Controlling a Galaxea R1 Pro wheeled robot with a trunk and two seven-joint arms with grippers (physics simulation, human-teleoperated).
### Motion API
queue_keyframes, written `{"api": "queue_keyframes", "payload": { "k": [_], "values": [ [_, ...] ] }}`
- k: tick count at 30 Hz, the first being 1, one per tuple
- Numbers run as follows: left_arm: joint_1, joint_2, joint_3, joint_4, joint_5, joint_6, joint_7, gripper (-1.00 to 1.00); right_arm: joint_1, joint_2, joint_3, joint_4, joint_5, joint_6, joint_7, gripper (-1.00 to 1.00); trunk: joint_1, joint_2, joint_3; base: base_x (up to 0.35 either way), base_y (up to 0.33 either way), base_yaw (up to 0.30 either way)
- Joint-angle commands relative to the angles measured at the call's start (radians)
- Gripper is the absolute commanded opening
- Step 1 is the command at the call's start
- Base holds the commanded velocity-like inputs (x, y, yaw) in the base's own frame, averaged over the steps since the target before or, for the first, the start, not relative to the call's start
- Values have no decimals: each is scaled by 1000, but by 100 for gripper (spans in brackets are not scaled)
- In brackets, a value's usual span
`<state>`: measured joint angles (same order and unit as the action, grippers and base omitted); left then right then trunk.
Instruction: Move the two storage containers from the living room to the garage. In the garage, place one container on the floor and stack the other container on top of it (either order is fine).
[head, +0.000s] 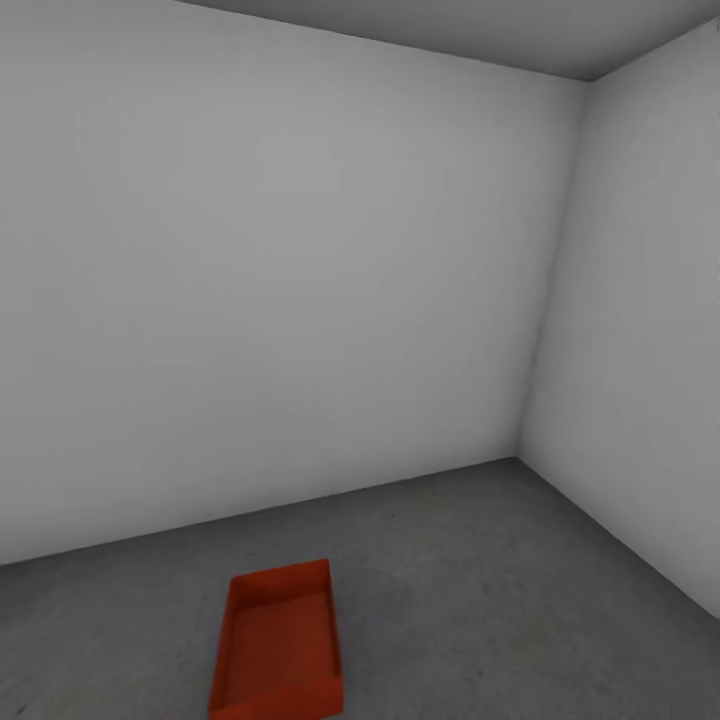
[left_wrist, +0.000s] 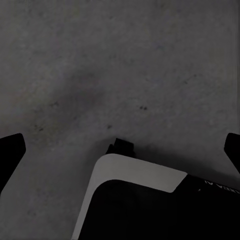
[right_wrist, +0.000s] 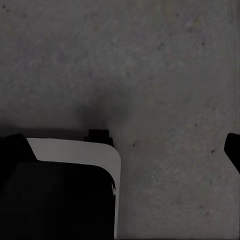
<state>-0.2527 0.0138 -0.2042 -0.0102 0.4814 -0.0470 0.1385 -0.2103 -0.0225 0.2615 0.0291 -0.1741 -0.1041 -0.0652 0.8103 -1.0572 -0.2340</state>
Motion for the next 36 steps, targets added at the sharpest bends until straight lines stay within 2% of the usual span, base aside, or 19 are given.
{"api": "queue_keyframes", "payload": {
  "k": [1,18,36],
  "values": [
    [0,0,-9,0,8,-2,3,100,-1,1,9,3,-11,-4,-2,100,0,-1,-1,0,0,-49],
    [0,0,-10,0,8,-2,3,100,-1,-10,10,3,-10,-13,-15,100,0,-1,-1,0,0,-15],
    [0,0,-9,0,8,-2,3,100,-1,-1,7,4,-15,2,-18,100,0,-1,3,0,0,-268]
  ]
}}
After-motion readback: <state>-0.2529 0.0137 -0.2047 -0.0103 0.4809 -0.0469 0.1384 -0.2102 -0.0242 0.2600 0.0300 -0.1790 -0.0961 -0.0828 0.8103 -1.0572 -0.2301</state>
